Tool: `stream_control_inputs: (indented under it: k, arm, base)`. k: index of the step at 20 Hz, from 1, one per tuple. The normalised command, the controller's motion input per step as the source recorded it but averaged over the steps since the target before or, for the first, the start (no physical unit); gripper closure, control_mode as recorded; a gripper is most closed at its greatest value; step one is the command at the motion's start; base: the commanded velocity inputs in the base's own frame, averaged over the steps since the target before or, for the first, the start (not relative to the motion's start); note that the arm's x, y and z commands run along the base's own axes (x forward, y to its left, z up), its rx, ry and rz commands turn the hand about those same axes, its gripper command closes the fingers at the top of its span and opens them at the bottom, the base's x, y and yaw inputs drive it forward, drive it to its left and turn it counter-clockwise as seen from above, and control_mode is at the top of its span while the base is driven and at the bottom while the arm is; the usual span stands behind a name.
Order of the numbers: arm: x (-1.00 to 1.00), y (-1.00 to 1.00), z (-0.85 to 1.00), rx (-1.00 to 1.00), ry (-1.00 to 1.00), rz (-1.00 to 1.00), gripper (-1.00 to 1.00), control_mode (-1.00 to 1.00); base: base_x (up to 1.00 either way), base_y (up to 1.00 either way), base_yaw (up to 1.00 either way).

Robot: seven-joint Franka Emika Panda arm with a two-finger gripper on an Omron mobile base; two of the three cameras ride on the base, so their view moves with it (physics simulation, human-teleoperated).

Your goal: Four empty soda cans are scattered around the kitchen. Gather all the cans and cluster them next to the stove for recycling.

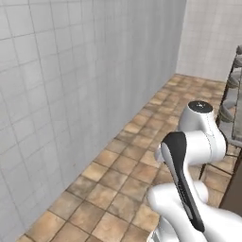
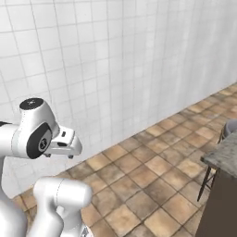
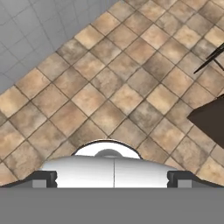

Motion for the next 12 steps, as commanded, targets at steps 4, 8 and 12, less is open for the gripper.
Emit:
stream_control_inputs:
  k: [4, 8, 12]
  arm:
    - [0.0, 0.0, 0.0, 0.0, 0.0, 0.0, -1.0, 1.0]
    - [0.0, 0.0, 0.0, 0.0, 0.0, 0.0, -1.0, 1.0]
    - [0.0, 0.0, 0.0, 0.0, 0.0, 0.0, -1.0, 1.0]
  base:
    - [1.0, 0.16, -0.41]
    - [1.0, 0.0, -0.55]
    - [0.9, 0.0, -0.63]
